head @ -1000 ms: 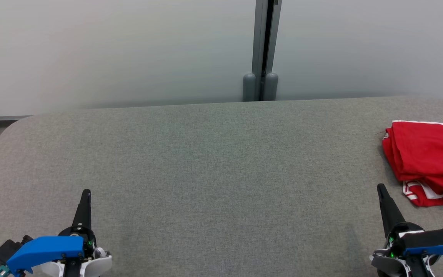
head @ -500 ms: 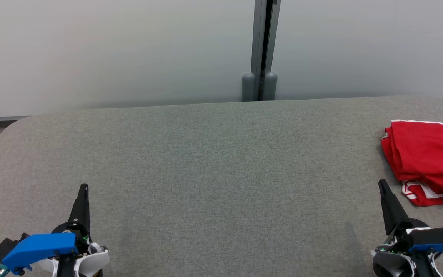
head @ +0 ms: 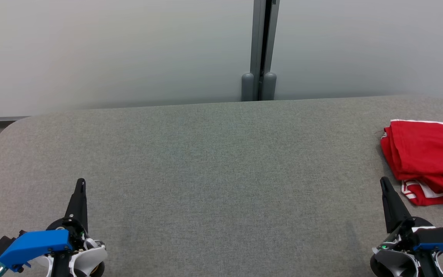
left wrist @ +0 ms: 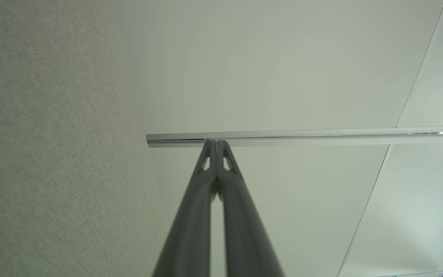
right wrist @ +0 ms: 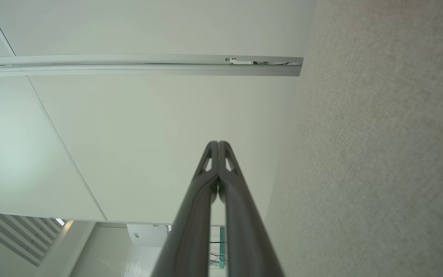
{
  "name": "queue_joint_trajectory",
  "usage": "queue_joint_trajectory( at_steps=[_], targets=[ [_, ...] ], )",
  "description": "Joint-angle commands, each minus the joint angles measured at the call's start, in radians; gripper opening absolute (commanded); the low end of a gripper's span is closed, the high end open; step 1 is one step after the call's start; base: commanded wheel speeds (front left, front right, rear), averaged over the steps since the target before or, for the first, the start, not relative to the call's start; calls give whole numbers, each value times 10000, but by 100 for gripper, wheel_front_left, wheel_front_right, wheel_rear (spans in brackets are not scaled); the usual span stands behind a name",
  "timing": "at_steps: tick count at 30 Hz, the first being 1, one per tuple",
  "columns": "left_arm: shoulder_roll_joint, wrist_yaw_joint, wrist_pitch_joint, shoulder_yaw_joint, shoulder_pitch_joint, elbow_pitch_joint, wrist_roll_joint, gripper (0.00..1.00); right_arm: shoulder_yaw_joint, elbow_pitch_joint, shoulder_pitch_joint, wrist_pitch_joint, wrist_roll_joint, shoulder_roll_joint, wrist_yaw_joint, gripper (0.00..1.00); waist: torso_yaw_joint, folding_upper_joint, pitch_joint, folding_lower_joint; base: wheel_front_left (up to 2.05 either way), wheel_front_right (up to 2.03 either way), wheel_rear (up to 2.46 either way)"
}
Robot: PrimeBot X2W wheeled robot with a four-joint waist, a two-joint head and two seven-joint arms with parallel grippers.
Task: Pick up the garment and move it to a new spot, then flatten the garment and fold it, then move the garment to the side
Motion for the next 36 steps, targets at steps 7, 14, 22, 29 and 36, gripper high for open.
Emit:
queue_joint_trajectory(
  at_steps=[7, 14, 22, 29, 36],
  targets=[
    [-20, -37, 40, 25, -102, -39, -19, 0, -22, -33, -138, 27, 26, -30, 0, 0, 1, -1, 0, 0, 0, 0, 0],
    [-20, -37, 40, 24, -102, -39, -19, 0, -21, -32, -137, 27, 26, -30, 0, 0, 1, -1, 0, 0, 0, 0, 0],
    [-20, -37, 39, 23, -102, -40, -20, 0, -21, -32, -137, 26, 27, -30, 0, 0, 1, -1, 0, 0, 0, 0, 0],
    [-20, -37, 38, 23, -102, -41, -20, 0, -21, -32, -137, 26, 27, -30, 0, 0, 1, -1, 0, 0, 0, 0, 0],
    [-20, -37, 38, 22, -102, -41, -21, 0, -20, -32, -137, 26, 27, -30, 0, 0, 1, -1, 0, 0, 0, 0, 0]
  ],
)
